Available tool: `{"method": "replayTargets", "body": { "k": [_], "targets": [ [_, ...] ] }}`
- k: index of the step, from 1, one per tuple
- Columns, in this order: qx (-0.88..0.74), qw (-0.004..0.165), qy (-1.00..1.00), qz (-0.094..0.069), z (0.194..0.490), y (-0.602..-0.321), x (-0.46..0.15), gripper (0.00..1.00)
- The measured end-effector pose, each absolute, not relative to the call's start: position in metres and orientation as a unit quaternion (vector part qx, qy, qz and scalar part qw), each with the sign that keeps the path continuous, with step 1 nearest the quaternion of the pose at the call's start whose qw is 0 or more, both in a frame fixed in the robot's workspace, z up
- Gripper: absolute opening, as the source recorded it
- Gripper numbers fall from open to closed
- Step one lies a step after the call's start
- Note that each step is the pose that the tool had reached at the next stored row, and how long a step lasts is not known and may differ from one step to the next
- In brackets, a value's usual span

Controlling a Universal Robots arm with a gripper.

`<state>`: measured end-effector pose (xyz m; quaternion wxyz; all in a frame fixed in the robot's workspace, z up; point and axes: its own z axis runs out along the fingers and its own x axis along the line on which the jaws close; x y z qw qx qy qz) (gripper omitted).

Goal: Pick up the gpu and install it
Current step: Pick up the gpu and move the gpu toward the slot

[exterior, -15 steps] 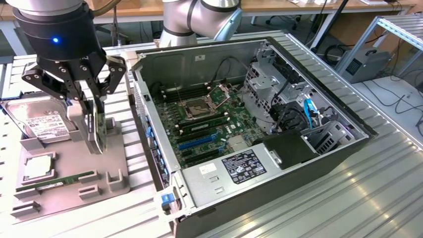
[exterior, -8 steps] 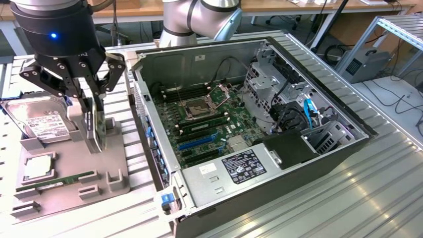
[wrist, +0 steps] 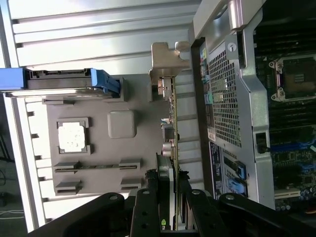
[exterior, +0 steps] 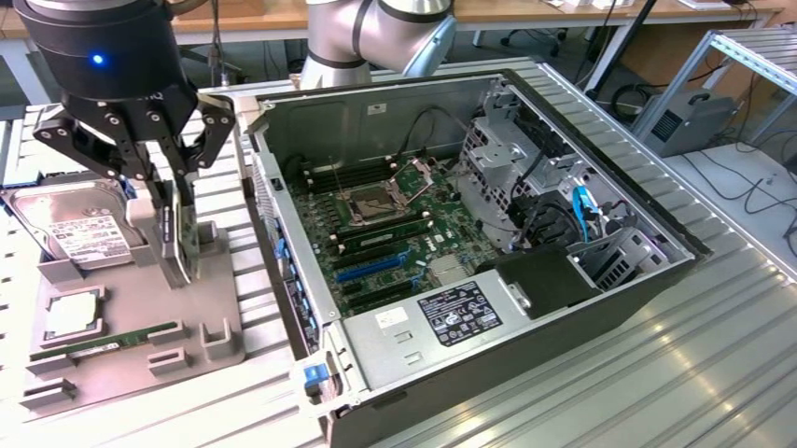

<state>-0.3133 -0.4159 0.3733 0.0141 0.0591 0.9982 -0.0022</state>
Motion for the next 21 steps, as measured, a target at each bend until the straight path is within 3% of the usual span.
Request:
{"method": "replayTargets", "body": {
  "k": [21],
  "targets": [
    [0.059, 0.014, 0.998, -0.002, 0.386, -0.416, -0.313, 0.27]
  ]
}}
